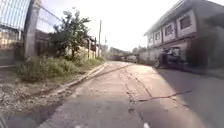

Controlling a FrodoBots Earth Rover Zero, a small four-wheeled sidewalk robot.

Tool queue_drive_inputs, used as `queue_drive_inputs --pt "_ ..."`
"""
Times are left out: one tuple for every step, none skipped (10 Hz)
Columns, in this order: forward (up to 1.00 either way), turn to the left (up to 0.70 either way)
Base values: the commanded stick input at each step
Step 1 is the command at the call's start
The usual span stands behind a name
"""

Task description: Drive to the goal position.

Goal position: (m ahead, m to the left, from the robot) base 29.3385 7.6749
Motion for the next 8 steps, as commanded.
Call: queue_drive_inputs --pt "1.00 0.00" --pt "1.00 0.00" --pt "1.00 0.00" --pt "1.00 0.00" --pt "1.00 0.00" --pt "1.00 0.00" --pt "1.00 0.00" --pt "1.00 0.00"
